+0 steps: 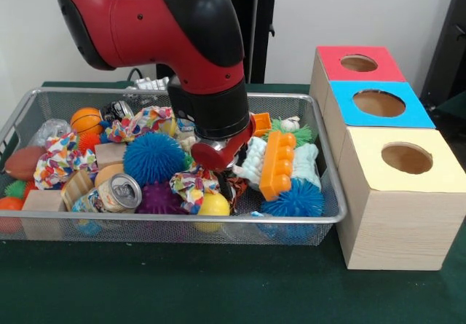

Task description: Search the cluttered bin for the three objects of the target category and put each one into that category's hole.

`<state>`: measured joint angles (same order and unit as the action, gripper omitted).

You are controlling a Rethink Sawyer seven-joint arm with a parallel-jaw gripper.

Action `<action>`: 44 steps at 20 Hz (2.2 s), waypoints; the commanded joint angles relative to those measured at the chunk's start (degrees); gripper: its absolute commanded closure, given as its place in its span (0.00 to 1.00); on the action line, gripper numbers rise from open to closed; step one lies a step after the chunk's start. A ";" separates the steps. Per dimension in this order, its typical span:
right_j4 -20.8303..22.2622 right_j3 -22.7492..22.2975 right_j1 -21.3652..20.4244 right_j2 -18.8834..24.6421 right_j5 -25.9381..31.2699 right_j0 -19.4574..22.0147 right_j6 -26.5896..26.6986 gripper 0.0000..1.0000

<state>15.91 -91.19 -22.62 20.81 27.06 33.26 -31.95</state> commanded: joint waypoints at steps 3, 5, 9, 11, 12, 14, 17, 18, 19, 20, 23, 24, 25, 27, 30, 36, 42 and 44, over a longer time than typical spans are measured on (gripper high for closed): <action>4.87 2.58 0.78 -4.42 -0.10 -3.99 -8.41 0.00; 5.80 4.01 -0.27 -7.74 2.80 -6.22 -8.51 0.00; 8.05 6.20 -1.92 -12.15 7.79 -9.40 -6.41 0.00; 8.77 6.75 -2.90 -13.98 9.72 -10.92 -5.90 0.00; 8.94 6.82 -3.01 -14.30 10.02 -11.35 -5.79 0.00; 9.35 6.95 -3.29 -14.90 10.15 -11.81 -5.54 0.00; 9.94 6.62 -3.70 -15.35 8.56 -11.99 -6.02 0.00; 9.86 7.38 -2.86 -15.45 7.99 -12.46 -6.79 0.00; 9.82 7.52 -2.77 -15.89 7.62 -12.68 -7.53 0.00; 9.83 7.79 -2.25 -16.11 7.24 -13.21 -8.09 0.00; 9.49 7.53 -1.95 -15.89 6.07 -12.96 -8.26 0.00; 9.40 7.53 -1.97 -15.89 6.07 -12.92 -8.15 0.00; 9.22 7.40 -1.92 -15.78 5.88 -12.83 -8.10 0.00; 8.86 7.37 -1.68 -15.46 5.71 -12.62 -7.77 0.00; 7.89 7.41 -1.12 -14.24 5.42 -11.65 -7.05 0.00; 2.73 4.24 0.14 -6.07 6.68 -5.98 -4.31 0.00; -0.58 1.87 2.08 -0.24 8.61 -1.84 -2.52 0.00; -0.75 1.75 2.02 0.03 9.50 -1.82 -2.73 0.00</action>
<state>17.78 -87.11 -24.20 12.75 30.12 29.20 -31.95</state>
